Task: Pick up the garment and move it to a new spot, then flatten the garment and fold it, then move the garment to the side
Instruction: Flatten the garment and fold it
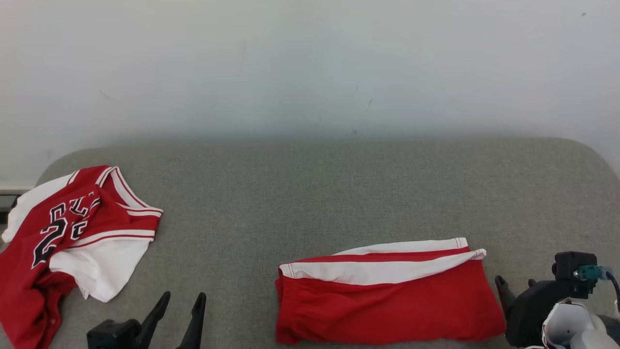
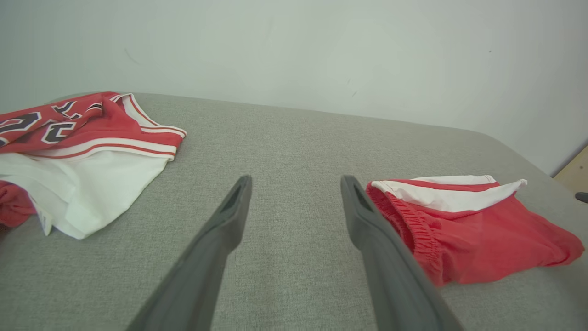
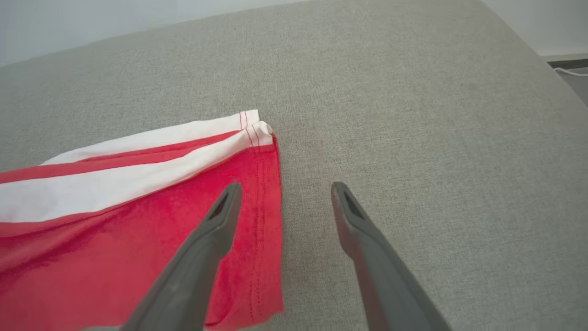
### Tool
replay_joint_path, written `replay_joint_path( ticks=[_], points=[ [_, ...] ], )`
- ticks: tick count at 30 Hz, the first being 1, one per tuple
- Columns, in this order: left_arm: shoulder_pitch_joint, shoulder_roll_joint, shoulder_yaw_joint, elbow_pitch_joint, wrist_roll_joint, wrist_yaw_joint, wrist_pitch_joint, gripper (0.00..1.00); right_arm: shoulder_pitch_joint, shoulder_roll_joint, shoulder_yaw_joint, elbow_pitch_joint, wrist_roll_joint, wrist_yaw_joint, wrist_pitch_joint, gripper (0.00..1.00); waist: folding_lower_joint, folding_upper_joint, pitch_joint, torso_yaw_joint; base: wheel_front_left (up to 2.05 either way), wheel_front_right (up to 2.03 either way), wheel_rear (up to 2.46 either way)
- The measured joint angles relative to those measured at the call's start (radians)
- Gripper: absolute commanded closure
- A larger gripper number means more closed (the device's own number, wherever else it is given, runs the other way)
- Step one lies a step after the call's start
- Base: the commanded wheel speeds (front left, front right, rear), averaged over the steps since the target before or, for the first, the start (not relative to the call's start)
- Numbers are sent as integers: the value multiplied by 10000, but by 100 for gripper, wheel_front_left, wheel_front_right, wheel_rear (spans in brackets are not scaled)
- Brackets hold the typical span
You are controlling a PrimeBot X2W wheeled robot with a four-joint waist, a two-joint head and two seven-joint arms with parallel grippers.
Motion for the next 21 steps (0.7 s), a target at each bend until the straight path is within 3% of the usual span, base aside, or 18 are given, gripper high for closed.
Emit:
replay_joint_path(
  ticks=[6,21],
  points=[
    [-71,-2,-138,-163,182,0,276,0,-954,71,-31,1258,522,0,1298,0,0,0,166,234,0,0,0],
    [-523,-88,-445,-464,462,0,777,0,-1762,382,-556,3195,848,-2,2343,0,0,1,510,1082,0,0,0]
  ],
)
